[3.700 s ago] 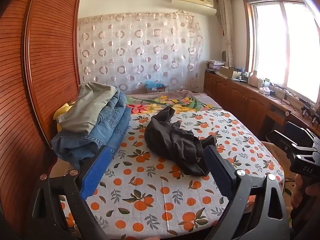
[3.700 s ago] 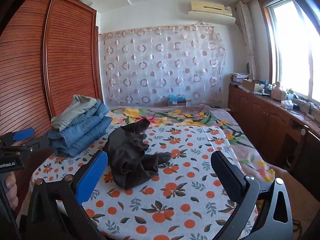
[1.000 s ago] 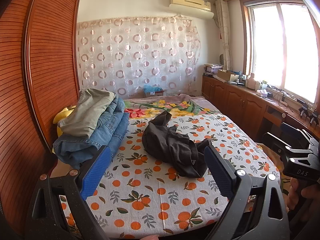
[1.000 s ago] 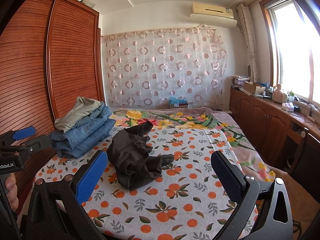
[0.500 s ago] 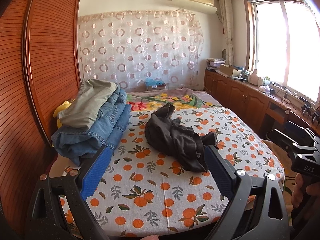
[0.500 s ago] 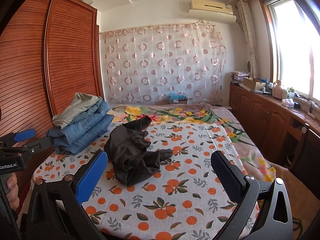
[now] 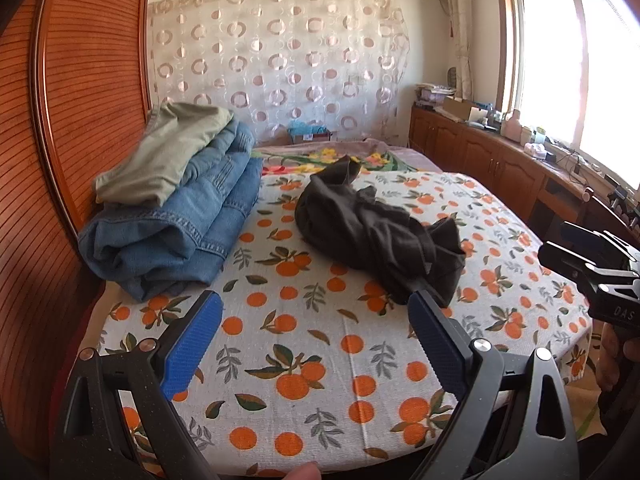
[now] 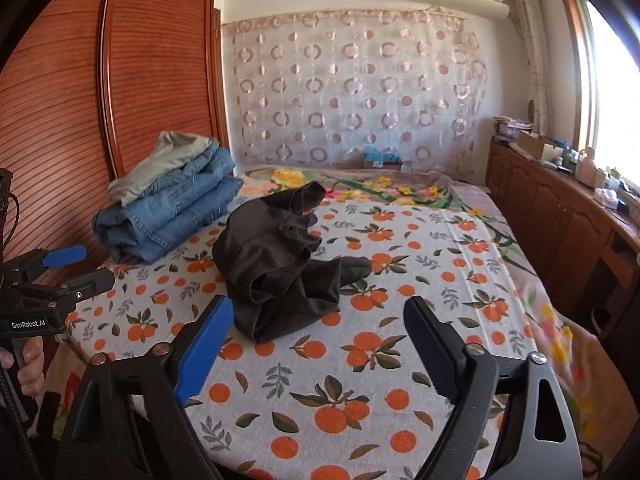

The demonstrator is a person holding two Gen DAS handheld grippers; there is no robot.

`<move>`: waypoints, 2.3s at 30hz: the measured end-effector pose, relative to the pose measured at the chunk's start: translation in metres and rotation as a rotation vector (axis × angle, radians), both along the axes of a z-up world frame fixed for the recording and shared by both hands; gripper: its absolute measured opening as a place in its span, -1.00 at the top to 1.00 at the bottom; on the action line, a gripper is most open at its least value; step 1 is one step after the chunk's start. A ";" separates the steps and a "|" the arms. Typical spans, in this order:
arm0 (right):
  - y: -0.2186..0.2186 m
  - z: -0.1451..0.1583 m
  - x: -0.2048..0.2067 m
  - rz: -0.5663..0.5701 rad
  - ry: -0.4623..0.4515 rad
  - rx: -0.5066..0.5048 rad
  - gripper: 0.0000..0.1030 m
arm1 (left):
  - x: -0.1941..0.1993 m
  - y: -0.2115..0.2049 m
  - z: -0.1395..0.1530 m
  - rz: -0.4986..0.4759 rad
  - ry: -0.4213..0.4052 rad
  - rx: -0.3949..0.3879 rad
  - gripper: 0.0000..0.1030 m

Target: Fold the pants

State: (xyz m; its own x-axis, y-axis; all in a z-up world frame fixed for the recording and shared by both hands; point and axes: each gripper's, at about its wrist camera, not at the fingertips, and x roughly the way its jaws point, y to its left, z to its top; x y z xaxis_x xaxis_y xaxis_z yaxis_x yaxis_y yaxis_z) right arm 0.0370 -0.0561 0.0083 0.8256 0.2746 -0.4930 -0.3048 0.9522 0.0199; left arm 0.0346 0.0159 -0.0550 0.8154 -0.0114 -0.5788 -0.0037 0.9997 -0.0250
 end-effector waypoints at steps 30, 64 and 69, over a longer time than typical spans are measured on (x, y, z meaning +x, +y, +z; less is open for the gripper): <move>0.049 -0.021 0.096 0.298 0.239 -0.109 0.86 | 0.037 0.044 -0.055 0.008 0.140 -0.041 -0.84; -0.142 0.028 -0.003 -0.116 0.073 -0.020 0.40 | 0.035 0.017 -0.037 -0.058 0.119 -0.045 -0.84; -0.103 0.016 -0.004 -0.042 0.071 -0.038 0.12 | 0.034 0.017 -0.037 -0.060 0.119 -0.050 -0.84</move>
State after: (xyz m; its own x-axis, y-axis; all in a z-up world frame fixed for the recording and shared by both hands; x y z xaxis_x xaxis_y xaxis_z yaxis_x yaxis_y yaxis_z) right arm 0.0325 -0.1592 0.0246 0.7987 0.2202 -0.5600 -0.2637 0.9646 0.0032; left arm 0.0689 0.0327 -0.0919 0.7379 -0.0895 -0.6689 0.0504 0.9957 -0.0776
